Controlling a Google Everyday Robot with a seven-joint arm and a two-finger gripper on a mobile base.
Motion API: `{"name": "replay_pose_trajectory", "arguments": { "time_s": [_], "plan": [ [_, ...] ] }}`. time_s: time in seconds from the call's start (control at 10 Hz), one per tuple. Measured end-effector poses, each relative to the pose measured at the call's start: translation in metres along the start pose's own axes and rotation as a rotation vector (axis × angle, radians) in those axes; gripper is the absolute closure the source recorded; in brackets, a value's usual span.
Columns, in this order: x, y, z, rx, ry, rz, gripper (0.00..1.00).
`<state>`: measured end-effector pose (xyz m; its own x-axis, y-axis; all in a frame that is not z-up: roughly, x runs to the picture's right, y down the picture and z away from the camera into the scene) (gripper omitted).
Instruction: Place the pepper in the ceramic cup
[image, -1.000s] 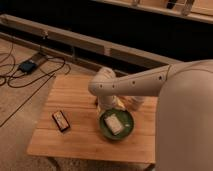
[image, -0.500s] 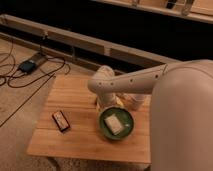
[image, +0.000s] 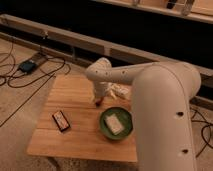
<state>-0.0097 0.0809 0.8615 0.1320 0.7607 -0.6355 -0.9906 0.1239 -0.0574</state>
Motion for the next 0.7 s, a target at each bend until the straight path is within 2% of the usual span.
{"name": "replay_pose_trajectory", "arguments": {
  "time_s": [0.2, 0.4, 0.7],
  "plan": [
    [-0.021, -0.001, 0.012, -0.07, 0.017, 0.036, 0.2],
    [-0.037, -0.002, 0.024, -0.092, 0.021, 0.049, 0.2],
    [-0.059, 0.012, 0.041, -0.117, 0.017, 0.037, 0.2]
  ]
}}
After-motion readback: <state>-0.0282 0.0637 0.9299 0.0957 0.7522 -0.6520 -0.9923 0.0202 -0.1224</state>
